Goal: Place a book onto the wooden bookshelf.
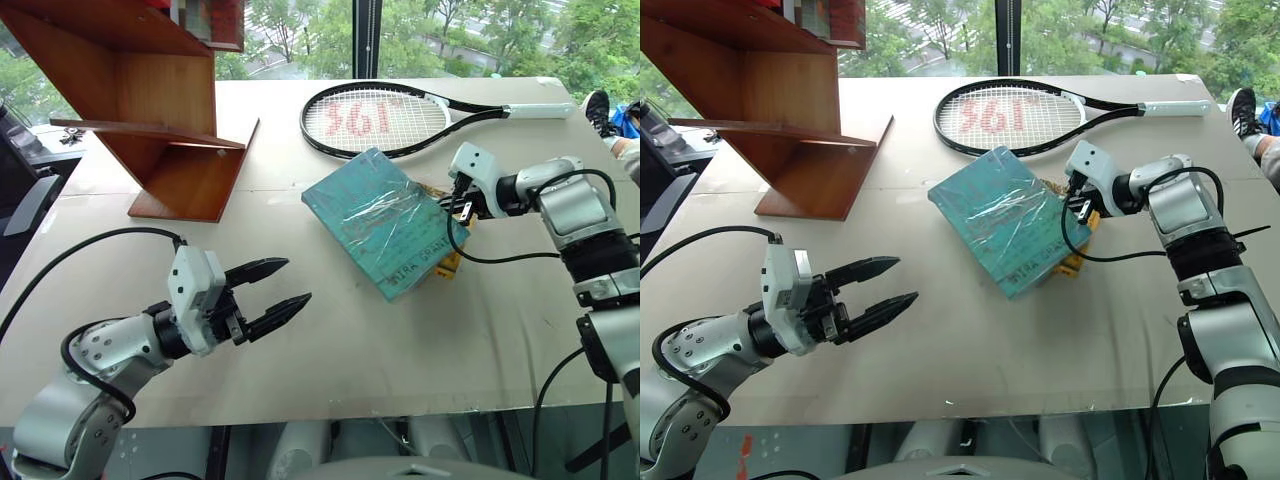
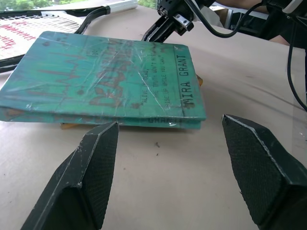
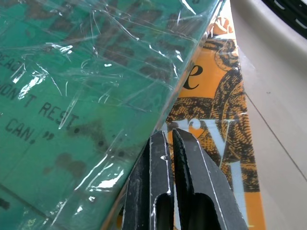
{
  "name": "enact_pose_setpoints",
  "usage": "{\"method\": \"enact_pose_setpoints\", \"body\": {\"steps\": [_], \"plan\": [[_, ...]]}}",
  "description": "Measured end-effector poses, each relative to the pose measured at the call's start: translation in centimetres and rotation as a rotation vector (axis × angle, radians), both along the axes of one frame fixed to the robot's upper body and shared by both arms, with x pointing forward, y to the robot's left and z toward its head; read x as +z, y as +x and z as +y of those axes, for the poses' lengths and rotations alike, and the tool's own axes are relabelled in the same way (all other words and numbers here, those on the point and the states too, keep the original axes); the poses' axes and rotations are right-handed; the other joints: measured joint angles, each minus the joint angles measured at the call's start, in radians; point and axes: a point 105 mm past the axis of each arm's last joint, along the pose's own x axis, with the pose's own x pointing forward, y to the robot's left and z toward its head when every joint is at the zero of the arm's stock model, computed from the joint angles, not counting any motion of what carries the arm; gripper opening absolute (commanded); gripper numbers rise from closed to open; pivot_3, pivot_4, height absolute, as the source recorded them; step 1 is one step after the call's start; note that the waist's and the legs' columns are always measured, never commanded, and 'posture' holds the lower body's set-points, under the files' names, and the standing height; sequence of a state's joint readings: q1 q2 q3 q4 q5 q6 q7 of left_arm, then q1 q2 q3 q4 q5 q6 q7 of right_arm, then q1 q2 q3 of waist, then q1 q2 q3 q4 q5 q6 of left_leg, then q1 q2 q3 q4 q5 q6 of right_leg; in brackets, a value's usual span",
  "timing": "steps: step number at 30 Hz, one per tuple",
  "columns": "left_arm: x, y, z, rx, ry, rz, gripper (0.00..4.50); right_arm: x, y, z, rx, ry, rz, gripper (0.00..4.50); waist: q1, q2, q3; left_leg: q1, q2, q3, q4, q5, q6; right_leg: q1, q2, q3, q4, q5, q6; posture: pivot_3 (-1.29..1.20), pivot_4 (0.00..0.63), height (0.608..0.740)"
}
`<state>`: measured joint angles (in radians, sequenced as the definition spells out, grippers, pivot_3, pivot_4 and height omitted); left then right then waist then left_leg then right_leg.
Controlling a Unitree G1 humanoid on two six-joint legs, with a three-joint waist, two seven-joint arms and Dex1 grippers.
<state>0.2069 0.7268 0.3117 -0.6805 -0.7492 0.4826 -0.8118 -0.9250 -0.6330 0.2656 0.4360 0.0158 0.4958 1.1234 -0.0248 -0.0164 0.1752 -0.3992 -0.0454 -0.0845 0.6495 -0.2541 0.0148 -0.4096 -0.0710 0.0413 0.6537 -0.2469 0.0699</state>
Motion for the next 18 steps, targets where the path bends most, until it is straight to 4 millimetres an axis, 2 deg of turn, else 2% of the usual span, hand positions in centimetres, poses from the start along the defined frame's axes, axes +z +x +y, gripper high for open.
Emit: {"method": "enact_pose_setpoints", "body": {"steps": [3, 6, 9, 10, 11, 14, 16, 18], "plan": [[-0.6, 0.3, 0.2, 0.057, -0.039, 0.054, 3.51, 0.6, -0.8, -1.5, -0.022, 0.058, -0.070, 0.03, 0.013, 0.000, 0.000, -0.001, 0.000, 0.000, 0.000, 0.000, 0.000, 0.000, 0.000, 0.000, -0.001, 0.000, 0.000, 0.00, 0.150, 0.740], [-1.3, 0.6, 0.2, 0.090, -0.081, 0.124, 3.51, 2.2, -3.3, -4.1, -0.006, 0.140, -0.168, 0.86, 0.026, 0.000, 0.000, -0.002, 0.000, -0.001, 0.001, -0.001, 0.001, 0.000, -0.001, -0.001, -0.002, 0.000, 0.000, 0.00, 0.150, 0.740], [-2.4, 1.4, 0.7, 0.139, -0.120, 0.236, 3.51, 2.2, -7.9, -6.3, 0.049, 0.283, -0.178, 2.36, 0.038, 0.000, 0.000, -0.001, 0.001, -0.001, 0.001, -0.002, 0.004, 0.001, 0.000, -0.001, -0.001, 0.000, 0.000, 0.00, 0.150, 0.740], [-2.8, 1.8, 0.8, 0.155, -0.140, 0.288, 3.51, 1.9, -9.0, -6.8, 0.055, 0.315, -0.176, 2.62, 0.037, 0.000, 0.000, 0.000, 0.000, -0.001, 0.002, -0.002, 0.004, 0.001, 0.000, -0.001, 0.002, 0.000, 0.000, 0.00, 0.150, 0.740], [-3.0, 2.0, 1.0, 0.171, -0.152, 0.321, 3.51, 1.7, -9.7, -7.1, 0.060, 0.335, -0.170, 3.22, 0.034, 0.000, 0.000, 0.001, 0.000, 0.000, 0.003, -0.003, 0.005, 0.001, 0.000, 0.000, 0.003, 0.000, 0.000, 0.00, 0.150, 0.740], [-3.7, 3.6, 1.0, 0.202, -0.228, 0.477, 3.51, 2.0, -12.3, -8.1, 0.090, 0.372, -0.163, 4.43, 0.024, 0.000, 0.000, 0.008, 0.000, 0.000, 0.004, -0.003, 0.005, 0.007, 0.001, 0.000, 0.006, 0.000, 0.000, 0.00, 0.150, 0.740], [-4.0, 4.3, 0.9, 0.212, -0.285, 0.547, 3.51, 2.7, -13.1, -8.4, 0.116, 0.375, -0.182, 4.43, 0.012, 0.000, 0.000, 0.017, 0.000, 0.000, 0.003, -0.003, 0.005, 0.016, 0.001, 0.000, 0.005, 0.000, 0.001, 0.00, 0.150, 0.740], [-4.2, 5.5, 0.6, 0.217, -0.349, 0.625, 3.51, 3.4, -13.8, -8.6, 0.135, 0.369, -0.202, 4.43, 0.007, -0.002, -0.001, 0.019, 0.000, 0.000, 0.003, -0.003, 0.005, 0.018, 0.001, 0.000, 0.005, -0.001, 0.001, 0.00, 0.150, 0.740]]}}
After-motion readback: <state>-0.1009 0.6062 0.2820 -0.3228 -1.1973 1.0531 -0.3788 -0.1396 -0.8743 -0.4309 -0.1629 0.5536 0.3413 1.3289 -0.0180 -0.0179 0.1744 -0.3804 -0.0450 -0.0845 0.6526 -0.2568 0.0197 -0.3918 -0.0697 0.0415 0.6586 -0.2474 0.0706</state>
